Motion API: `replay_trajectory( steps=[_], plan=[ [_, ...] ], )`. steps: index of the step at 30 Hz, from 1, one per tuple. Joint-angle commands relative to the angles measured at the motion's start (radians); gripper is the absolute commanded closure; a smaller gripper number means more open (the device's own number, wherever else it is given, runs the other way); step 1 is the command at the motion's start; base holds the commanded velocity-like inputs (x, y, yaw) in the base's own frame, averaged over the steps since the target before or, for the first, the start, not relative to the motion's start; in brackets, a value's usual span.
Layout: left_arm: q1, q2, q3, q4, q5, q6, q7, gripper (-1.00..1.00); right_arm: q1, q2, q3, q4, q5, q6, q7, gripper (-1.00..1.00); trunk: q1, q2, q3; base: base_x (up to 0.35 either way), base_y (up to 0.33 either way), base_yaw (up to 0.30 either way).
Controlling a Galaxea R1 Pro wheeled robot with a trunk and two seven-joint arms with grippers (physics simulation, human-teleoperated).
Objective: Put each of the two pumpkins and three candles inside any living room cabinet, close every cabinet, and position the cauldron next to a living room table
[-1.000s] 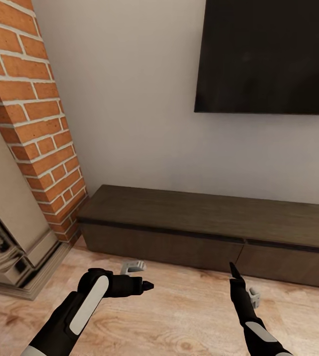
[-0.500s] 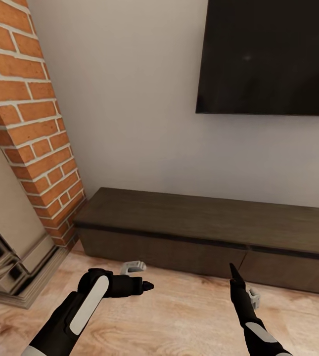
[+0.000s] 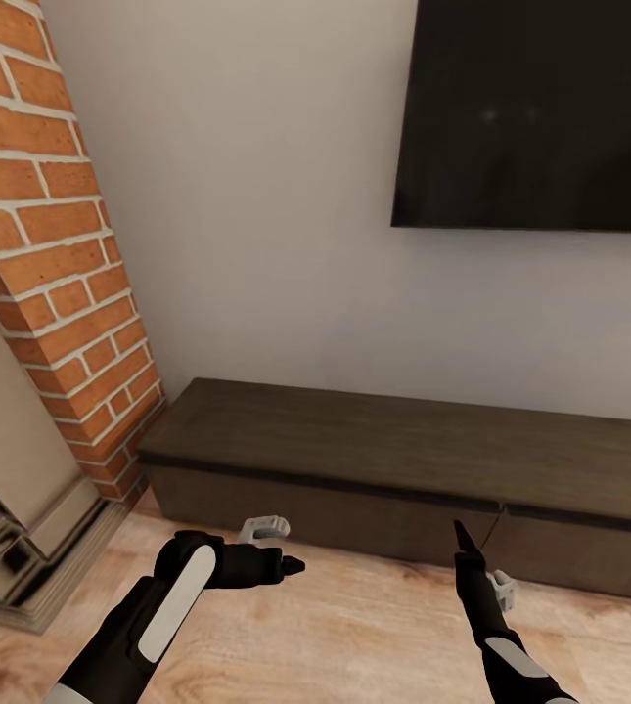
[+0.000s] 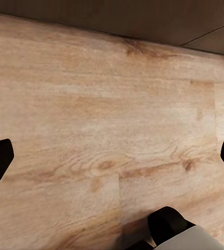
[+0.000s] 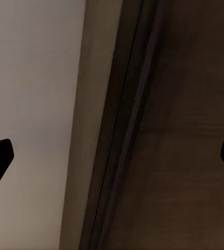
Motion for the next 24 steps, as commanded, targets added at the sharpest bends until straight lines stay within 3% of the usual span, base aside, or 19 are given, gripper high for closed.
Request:
replay_trajectory(
  steps=[1, 14, 24],
  plan=[
    [-0.001, 0.001, -0.002, -0.001, 0.009, 0.002, 0.009, -1.00, -0.001, 0.000, 0.003, 0.001, -0.002, -0.005, 0.002, -1.00, 0.000, 0.000, -0.001, 0.162, 0.000, 0.000],
    [-0.001, 0.001, -0.001, -0.001, 0.010, 0.002, 0.008, -1.00, -0.001, -0.001, 0.003, 0.003, -0.002, -0.006, 0.001, -1.00, 0.000, 0.000, -0.001, 0.070, 0.000, 0.000],
    [-0.001, 0.000, -0.002, -0.002, 0.010, 0.002, 0.008, -1.00, -0.001, -0.002, 0.003, 0.004, -0.002, -0.006, 0.001, -1.00, 0.027, -0.049, -0.023, 0.001, 0.000, 0.000]
  ],
)
